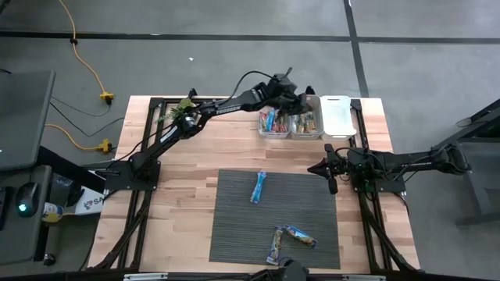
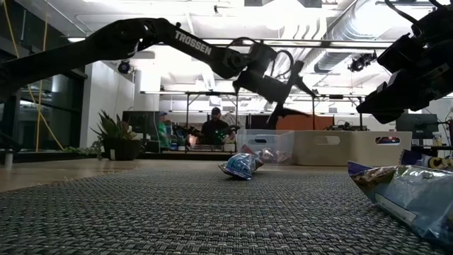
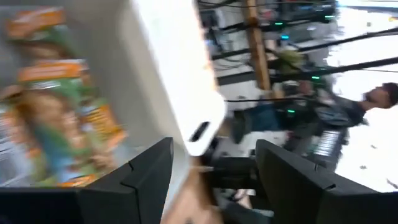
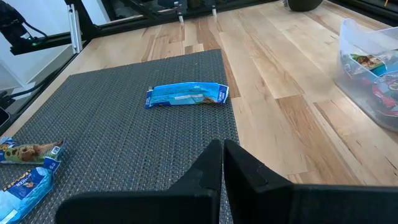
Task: Pick and place Granola Bars by type
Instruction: Put the blue granola bar into the white bin
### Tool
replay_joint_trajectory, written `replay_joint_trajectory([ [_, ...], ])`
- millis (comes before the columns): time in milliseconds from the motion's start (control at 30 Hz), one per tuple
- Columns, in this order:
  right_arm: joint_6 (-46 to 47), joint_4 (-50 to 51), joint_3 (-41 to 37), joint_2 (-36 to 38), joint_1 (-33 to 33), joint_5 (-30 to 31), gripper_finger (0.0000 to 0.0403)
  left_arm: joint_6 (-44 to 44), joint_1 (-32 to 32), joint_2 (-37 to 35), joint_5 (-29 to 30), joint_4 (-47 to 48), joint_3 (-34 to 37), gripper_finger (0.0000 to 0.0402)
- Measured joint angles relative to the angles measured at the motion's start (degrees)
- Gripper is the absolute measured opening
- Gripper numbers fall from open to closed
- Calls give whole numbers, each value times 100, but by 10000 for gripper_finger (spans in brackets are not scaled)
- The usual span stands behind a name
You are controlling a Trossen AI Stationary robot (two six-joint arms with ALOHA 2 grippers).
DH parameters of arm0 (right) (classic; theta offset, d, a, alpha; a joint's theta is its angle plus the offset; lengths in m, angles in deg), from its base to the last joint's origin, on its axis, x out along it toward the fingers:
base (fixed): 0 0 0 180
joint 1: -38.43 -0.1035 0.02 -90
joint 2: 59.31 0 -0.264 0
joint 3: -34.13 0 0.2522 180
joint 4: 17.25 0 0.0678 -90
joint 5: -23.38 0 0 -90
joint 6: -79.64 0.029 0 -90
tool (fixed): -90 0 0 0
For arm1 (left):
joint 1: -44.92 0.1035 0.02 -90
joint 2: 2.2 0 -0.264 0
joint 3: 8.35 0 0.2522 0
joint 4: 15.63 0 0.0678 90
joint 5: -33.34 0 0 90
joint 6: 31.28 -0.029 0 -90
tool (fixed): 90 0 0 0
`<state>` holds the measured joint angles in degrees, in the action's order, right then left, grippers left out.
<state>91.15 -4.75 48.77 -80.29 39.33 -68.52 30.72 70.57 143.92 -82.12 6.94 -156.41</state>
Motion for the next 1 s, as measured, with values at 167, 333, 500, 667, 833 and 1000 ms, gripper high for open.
replay_joint_trajectory([
  [167, 0, -1, 0, 0, 0, 0, 0, 469, 66, -2, -482, -863, 0, 227],
  [333, 0, 0, 0, 0, 0, 0, 0, 826, 138, -119, -792, -1339, 4, 227],
  [500, 0, -1, 0, 0, 0, 0, 0, 589, 141, -524, -722, -1297, 4, 227],
  [667, 0, 0, 0, 0, 0, 0, 0, 369, 136, -1006, -776, -1242, 3, 227],
  [833, 0, 0, 0, 0, 0, 0, 0, -136, 90, -1589, -1041, -628, 2, 227],
  [1000, 0, 0, 0, 0, 0, 0, 0, -1025, -69, -2252, -1178, 349, -2, 227],
])
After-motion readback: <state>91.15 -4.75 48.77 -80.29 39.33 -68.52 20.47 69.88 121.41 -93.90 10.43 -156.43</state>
